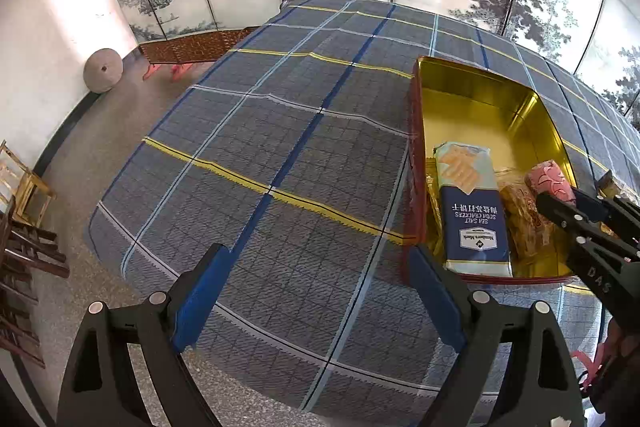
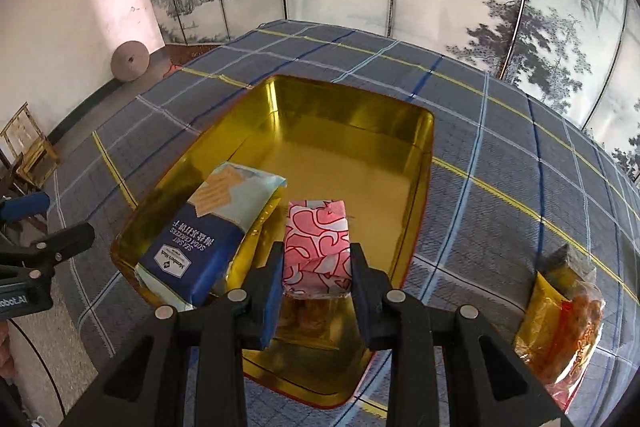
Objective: Organize snacks
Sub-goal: 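Carry the pink wrapped candy into the gold tin and open the right tool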
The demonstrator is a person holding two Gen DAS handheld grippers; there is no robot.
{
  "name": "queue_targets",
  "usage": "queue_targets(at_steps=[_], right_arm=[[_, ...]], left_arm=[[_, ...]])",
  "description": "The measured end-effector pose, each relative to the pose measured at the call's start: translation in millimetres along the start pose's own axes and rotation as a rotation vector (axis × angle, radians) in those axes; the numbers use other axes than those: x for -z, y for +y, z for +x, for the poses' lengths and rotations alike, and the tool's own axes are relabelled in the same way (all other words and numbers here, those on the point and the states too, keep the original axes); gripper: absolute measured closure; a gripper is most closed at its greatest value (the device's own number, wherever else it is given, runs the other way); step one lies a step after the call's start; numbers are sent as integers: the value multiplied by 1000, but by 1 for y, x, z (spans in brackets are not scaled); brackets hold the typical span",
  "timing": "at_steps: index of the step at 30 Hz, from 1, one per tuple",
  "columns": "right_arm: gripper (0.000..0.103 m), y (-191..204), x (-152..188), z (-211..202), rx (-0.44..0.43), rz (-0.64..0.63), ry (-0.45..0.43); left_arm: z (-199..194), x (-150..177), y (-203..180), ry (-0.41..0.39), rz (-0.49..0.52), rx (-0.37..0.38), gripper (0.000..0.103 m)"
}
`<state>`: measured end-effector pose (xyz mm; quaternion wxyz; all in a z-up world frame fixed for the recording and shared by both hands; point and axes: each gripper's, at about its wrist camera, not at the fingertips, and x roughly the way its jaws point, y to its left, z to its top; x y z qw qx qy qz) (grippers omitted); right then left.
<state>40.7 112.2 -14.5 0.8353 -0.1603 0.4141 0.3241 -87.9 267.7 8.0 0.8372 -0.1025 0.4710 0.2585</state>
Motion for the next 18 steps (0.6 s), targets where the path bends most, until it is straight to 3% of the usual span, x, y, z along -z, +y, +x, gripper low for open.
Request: queue_targets(at_steps=[18], right_arm=[[69, 10, 5, 13, -17, -20, 46]], left_arm=[[3, 3, 1, 13, 0, 1, 15]])
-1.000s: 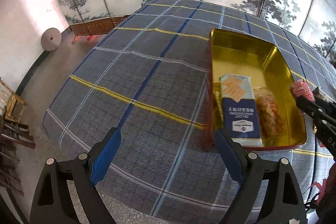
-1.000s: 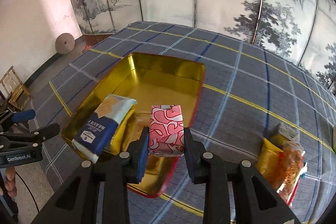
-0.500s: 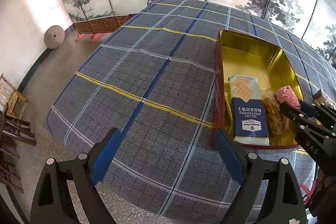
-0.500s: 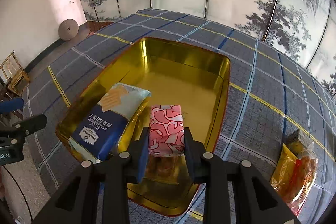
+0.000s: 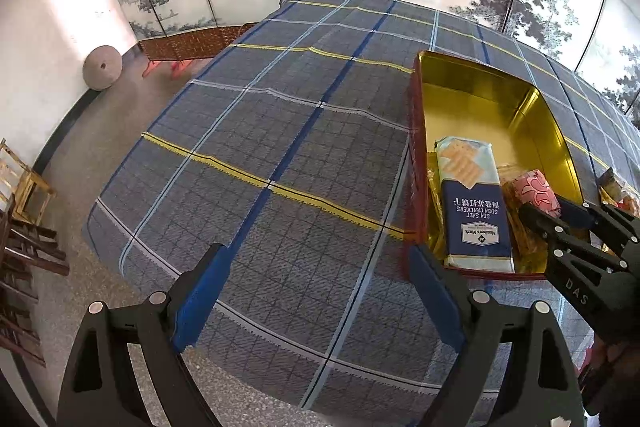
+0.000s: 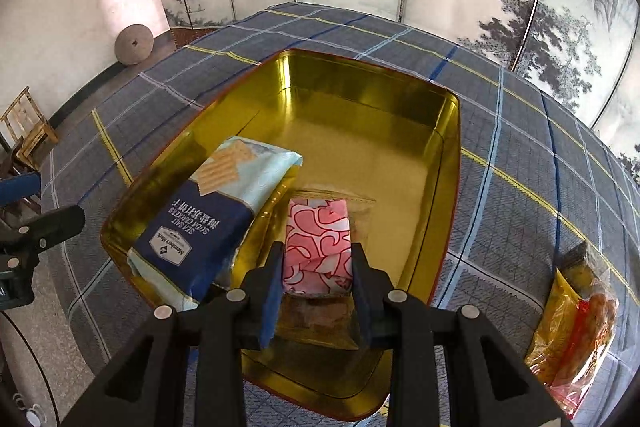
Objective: Organize snacks
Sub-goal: 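Carry the pink wrapped candy into the gold tin and open the right tool, then grasp the clear peanut snack bag with the right tool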
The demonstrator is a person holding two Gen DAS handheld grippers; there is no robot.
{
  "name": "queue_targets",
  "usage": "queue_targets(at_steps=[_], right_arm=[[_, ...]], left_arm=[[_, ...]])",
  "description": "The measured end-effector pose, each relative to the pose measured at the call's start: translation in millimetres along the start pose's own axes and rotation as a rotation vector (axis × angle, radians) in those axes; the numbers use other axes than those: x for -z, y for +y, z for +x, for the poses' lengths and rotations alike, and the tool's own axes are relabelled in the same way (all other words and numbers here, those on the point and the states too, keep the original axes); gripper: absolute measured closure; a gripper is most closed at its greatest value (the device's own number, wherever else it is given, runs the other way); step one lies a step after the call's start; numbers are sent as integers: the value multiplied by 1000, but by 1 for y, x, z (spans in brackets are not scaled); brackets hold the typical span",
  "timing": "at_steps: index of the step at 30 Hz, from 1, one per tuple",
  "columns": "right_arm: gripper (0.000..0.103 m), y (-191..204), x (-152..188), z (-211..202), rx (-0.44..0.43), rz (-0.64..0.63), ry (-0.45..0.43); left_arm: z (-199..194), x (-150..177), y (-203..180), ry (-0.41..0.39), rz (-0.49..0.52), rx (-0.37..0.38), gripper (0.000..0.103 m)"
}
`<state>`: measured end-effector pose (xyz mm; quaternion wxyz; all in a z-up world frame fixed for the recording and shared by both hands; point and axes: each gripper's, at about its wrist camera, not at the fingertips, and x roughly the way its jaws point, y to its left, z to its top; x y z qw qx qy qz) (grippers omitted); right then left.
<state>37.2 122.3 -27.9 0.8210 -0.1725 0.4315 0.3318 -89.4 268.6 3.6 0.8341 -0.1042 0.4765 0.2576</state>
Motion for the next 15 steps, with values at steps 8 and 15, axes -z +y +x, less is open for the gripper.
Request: queue_targets(at_steps=[8, 15], right_arm=[[51, -6, 1, -17, -9, 13, -44], [51, -47, 5, -56, 55, 91, -111]], left_arm=[[-1, 2, -4, -1, -2, 11, 15], [-7, -1, -14, -14, 13, 25, 15]])
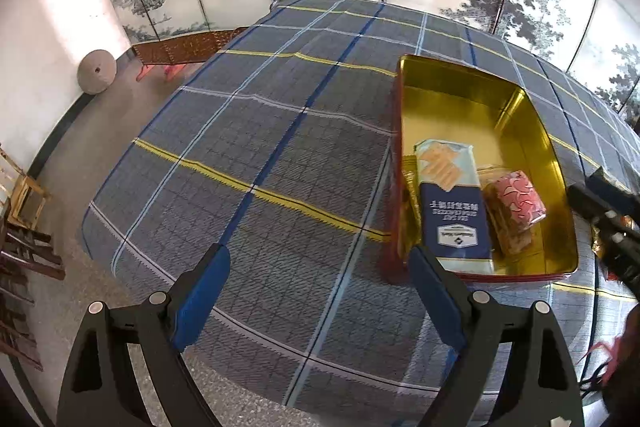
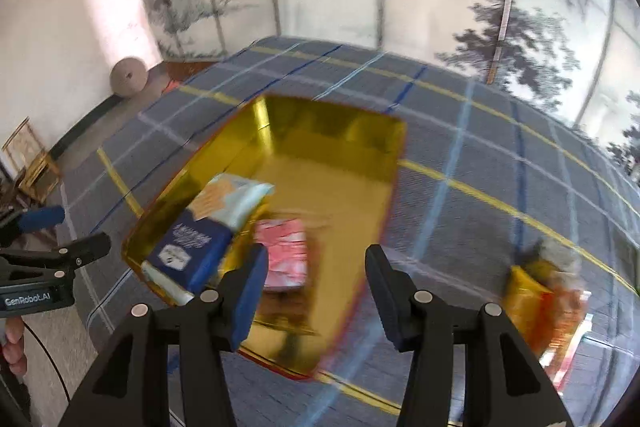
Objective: Organize snacks
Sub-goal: 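Grasp the clear peanut snack bag with the right tool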
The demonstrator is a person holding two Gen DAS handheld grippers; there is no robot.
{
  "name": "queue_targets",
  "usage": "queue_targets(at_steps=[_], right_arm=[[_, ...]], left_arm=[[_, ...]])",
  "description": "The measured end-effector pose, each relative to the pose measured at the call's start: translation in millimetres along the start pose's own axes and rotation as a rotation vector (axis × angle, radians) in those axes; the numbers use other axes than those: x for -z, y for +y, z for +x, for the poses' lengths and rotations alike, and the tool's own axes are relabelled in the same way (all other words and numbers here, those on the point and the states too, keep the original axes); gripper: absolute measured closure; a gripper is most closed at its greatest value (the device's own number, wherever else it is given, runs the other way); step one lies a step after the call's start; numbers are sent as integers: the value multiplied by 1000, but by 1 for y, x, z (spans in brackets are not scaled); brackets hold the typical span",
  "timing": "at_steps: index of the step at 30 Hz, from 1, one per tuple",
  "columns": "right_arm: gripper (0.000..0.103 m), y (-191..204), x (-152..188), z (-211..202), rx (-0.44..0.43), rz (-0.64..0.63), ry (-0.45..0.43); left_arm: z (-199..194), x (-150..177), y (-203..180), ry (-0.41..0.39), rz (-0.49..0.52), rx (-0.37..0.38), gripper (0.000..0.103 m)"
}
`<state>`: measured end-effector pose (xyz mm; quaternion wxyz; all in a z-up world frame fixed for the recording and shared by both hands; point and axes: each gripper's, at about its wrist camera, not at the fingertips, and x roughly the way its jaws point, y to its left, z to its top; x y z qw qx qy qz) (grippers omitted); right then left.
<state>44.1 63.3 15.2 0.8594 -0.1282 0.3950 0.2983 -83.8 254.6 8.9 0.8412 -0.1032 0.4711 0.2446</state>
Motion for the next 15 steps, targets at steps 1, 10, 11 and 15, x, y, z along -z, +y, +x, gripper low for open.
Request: queue_targets(at_steps=[1, 10, 11, 15], right_arm=[[51, -9, 1, -4, 25, 12, -3], [51, -112, 19, -18, 225, 175, 43], [51, -118, 22, -17, 238, 184, 52], [51, -136, 34, -10, 280, 214, 86]], left_arm=[[-1, 0, -2, -3, 4, 4, 15], [-4, -3, -27, -12, 46, 45, 15], [-5, -3, -31, -11, 51, 50, 15], [-5, -3, -43, -10, 75, 62, 15]])
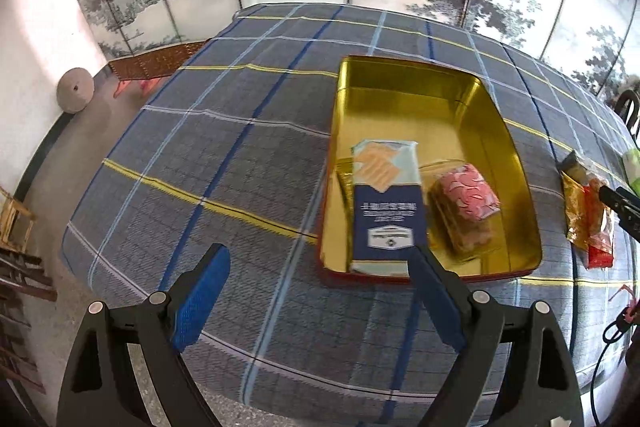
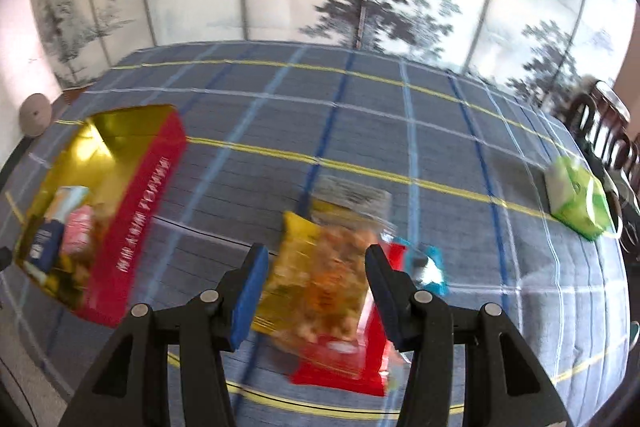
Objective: Organize snacks
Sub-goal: 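Grasp the clear peanut snack bag with the right tool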
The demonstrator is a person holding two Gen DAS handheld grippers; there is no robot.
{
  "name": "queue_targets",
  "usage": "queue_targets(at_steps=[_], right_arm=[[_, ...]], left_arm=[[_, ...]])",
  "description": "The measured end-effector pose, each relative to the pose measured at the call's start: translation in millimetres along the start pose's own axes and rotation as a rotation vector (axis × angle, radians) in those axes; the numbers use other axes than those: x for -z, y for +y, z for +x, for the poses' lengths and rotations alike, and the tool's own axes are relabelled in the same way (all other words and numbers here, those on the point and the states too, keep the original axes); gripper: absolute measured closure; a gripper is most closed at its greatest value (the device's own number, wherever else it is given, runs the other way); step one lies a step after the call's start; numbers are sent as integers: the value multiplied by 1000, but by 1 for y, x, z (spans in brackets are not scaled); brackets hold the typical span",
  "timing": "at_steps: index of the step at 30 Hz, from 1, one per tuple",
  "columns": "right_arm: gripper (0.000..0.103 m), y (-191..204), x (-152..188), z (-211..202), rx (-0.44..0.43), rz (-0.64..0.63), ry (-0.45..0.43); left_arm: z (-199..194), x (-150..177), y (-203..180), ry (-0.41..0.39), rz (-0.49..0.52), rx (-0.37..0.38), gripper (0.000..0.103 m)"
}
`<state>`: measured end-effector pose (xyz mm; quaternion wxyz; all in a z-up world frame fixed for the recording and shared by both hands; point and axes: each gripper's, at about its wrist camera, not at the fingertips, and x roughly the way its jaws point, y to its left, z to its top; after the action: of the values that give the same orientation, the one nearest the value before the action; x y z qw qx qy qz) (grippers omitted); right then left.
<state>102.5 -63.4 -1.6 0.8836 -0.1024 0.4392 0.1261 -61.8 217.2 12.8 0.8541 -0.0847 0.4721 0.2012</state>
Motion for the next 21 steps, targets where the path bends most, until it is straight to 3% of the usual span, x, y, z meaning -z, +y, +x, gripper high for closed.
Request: queue_targets(at_steps=[12, 16, 21], right_arm=[[52, -8, 11, 18, 10, 16, 23], [62, -7, 13, 18, 6, -2, 17], [63, -9, 16, 15, -17, -13, -1]], left_arm=[[-2, -1, -27, 9, 50, 22, 15], [-3, 0, -38, 10, 68, 30, 15], [-5, -2, -52, 9, 94, 42, 15]])
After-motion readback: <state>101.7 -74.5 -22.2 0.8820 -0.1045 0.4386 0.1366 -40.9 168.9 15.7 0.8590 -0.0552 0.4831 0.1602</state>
